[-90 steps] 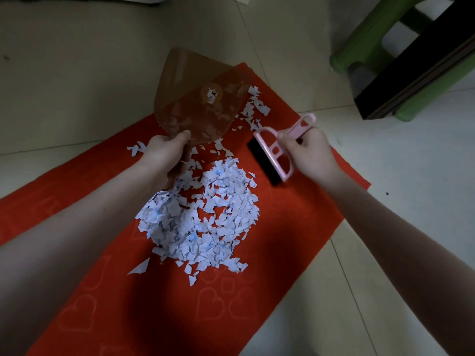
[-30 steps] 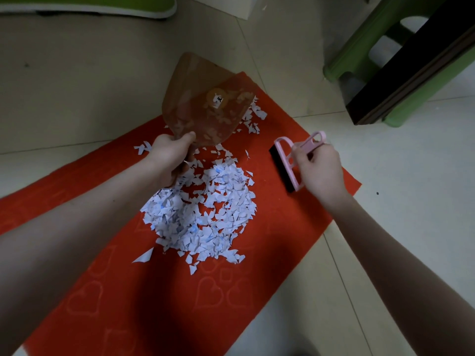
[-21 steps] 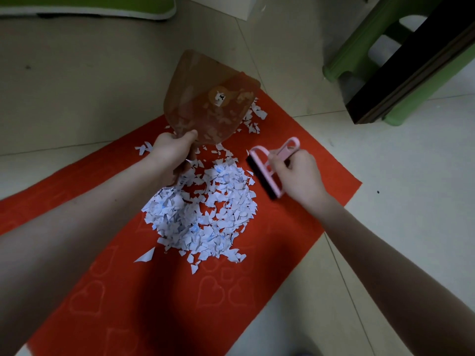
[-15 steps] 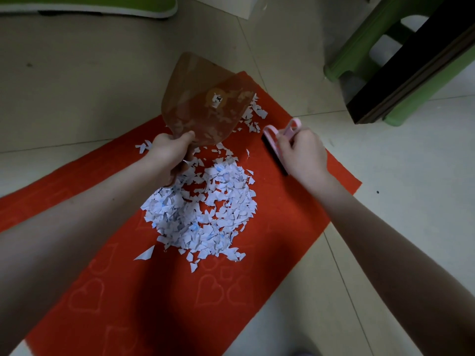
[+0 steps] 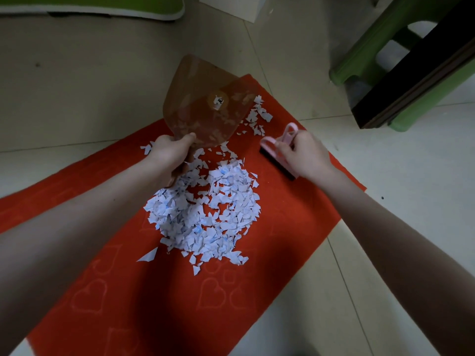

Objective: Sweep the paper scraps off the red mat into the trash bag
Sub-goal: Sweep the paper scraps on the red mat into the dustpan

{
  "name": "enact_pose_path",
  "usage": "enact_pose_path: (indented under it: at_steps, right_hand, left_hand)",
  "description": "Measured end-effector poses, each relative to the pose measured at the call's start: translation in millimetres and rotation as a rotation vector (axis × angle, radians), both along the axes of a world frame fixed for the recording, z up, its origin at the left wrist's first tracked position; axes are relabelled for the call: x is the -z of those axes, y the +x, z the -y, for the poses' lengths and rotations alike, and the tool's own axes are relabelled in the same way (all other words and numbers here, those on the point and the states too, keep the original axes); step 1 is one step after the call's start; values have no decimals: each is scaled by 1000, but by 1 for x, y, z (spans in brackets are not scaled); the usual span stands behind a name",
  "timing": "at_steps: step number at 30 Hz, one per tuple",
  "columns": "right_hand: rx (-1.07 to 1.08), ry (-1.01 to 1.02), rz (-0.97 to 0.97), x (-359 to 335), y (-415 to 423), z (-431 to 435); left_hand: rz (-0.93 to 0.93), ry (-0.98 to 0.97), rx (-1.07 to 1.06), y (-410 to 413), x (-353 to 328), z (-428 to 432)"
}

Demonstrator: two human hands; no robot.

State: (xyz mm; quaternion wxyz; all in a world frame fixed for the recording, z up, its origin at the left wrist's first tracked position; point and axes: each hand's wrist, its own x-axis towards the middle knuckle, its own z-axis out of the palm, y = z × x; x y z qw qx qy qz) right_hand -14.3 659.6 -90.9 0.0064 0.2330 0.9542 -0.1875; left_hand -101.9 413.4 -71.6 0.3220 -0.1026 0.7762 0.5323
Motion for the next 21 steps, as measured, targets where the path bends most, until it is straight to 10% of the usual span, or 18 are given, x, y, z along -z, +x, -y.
enact_pose_path:
  at_steps: [6,21]
  right_hand:
    - [200,-12,-242,-18,-15,-13]
    - [162,-19,-70,-6,-92,-11]
  left_hand:
    - [-6,31,-28,-7,1,-5]
    - [0,85,-92,-25,5,-9]
